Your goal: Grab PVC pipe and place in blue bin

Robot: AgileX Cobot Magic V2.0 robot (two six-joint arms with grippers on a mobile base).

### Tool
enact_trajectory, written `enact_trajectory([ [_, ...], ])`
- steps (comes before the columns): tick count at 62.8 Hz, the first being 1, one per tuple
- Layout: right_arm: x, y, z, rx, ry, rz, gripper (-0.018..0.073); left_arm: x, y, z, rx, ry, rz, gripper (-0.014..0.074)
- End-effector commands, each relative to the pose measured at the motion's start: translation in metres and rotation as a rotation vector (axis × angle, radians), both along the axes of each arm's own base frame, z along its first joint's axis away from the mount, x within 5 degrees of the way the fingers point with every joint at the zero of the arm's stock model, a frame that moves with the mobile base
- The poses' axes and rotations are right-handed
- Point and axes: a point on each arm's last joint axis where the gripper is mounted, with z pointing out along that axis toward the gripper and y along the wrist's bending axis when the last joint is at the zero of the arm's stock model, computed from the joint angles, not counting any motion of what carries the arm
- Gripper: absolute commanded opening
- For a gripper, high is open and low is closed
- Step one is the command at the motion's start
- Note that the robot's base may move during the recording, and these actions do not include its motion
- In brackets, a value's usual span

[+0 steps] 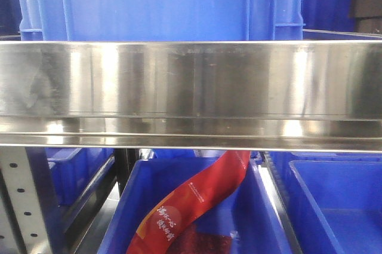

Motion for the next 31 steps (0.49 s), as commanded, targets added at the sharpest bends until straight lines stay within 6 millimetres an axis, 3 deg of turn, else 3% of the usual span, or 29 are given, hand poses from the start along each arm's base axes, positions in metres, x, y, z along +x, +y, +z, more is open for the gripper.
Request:
enact_trajectory([
  [1, 0.011, 0.009, -0.005, -0.022, 0.029, 0.013, -0.0168, 0.011, -0.007, -0.005, -0.008, -0.011, -0.002, -0.0111],
  [15, 0.016, 0.015, -0.013, -0.033, 0.059, 0.022, -0.0141, 0.019, -0.01, -0.015, 0.008, 0.023, -0.004, -0.0085],
  [20, 0.016, 0.015, -0.013, -0.033, 0.059, 0.022, -0.0056, 0.018, -0.01, -0.017, 0.018, 0.04, -0.006, 0.0015],
  [27, 0.016, 0.015, -0.013, -0.029, 0.061, 0.023, 0.0167, 0.018, -0.01, -0.02, 0.029, 0.064, -0.009, 0.0242],
  [31, 0.016, 0.015, -0.013, -0.03, 0.062, 0.023, 0.0258, 0.018, -0.01, -0.02, 0.03, 0.065, -0.009, 0.0314],
])
